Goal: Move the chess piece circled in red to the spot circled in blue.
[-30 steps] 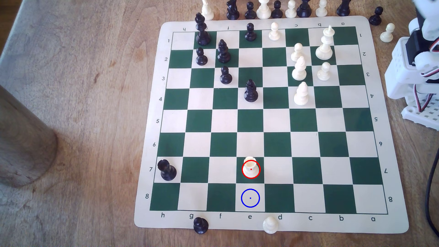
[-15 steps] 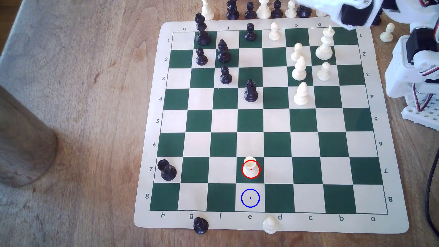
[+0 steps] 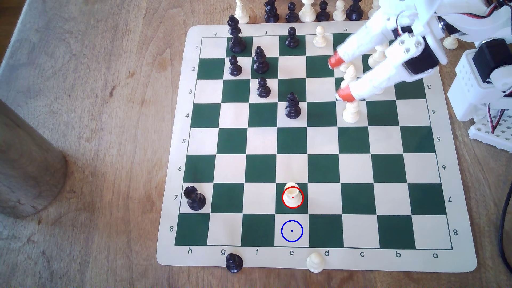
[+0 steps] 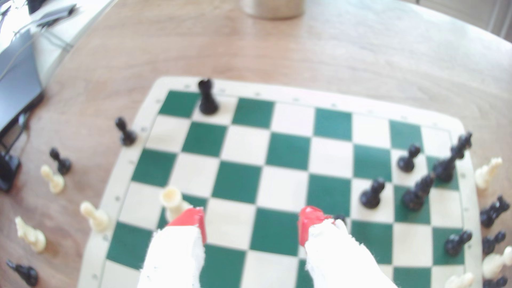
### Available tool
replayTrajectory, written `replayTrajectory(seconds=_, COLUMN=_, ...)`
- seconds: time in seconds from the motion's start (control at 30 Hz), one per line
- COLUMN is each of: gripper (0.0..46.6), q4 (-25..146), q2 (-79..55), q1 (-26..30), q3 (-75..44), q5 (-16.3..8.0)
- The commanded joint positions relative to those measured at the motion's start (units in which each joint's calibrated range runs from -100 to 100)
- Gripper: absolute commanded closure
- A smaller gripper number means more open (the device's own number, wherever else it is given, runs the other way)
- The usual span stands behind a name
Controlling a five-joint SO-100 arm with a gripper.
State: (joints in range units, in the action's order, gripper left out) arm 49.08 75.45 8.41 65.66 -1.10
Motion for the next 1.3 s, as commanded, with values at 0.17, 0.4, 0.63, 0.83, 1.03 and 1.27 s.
replayTrajectory(seconds=0.17, gripper=27.5, q4=-1.66, q2=-14.92, q1=8.84, q3=-8.09, q5=-2.88)
replayTrajectory(seconds=0.4, gripper=23.7, q4=-10.1, q2=-24.6, q1=8.37, q3=-8.63, q5=-3.86)
replayTrajectory(seconds=0.63, gripper=23.8, q4=-21.16, q2=-36.66, q1=8.06, q3=-8.54, q5=-5.27)
replayTrajectory(seconds=0.83, gripper=24.1, q4=-24.35, q2=-42.94, q1=9.15, q3=-10.08, q5=-6.4)
replayTrajectory(seconds=1.03, gripper=24.5, q4=-29.1, q2=-52.11, q1=10.25, q3=-13.71, q5=-7.47)
replayTrajectory(seconds=1.27, gripper=24.7, q4=-33.11, q2=-56.94, q1=10.33, q3=-14.43, q5=-7.67)
